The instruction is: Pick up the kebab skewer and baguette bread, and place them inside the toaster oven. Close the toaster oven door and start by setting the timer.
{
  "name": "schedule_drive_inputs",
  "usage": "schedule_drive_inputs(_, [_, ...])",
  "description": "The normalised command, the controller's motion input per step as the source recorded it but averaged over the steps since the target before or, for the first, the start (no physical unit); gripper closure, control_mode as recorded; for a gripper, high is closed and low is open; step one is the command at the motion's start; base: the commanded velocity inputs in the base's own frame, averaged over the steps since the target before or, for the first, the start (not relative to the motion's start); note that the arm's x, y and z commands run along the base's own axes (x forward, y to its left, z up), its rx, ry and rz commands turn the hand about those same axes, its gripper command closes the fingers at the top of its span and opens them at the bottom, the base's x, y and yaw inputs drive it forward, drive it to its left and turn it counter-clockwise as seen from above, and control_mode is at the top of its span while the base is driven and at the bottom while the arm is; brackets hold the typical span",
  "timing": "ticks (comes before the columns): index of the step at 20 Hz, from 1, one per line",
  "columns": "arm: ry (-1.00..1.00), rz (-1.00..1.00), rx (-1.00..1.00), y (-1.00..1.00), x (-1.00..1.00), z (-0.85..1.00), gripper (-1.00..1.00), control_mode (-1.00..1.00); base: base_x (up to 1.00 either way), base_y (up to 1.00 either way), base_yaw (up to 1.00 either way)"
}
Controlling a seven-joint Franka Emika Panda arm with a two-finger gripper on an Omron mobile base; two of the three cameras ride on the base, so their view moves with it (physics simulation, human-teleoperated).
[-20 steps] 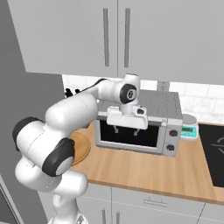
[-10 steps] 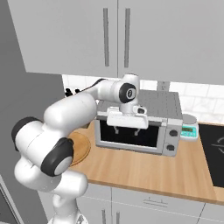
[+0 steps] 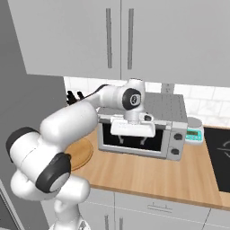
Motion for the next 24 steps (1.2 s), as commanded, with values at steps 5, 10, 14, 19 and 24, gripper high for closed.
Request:
schedule_drive_inputs(5, [0.0,0.08,0.0,-0.24,-0.67,0.0,-1.0,-1.0,0.0,0.0,0.0])
schedule_drive_inputs(10, [-0.06,0.11,0.0,-0.44,-0.63,0.04,-1.0,-1.0,0.0,0.0,0.0])
schedule_drive_inputs(14, [-0.09,0.14,0.0,-0.39,-0.48,0.04,-1.0,-1.0,0.0,0.0,0.0])
schedule_drive_inputs(19, [-0.16,0.27,0.0,-0.36,-0.33,0.0,-1.0,-1.0,0.0,0.0,0.0])
schedule_drive_inputs(24, [-0.31,0.4,0.0,-0.29,-0.24,0.0,-1.0,-1.0,0.0,0.0,0.0])
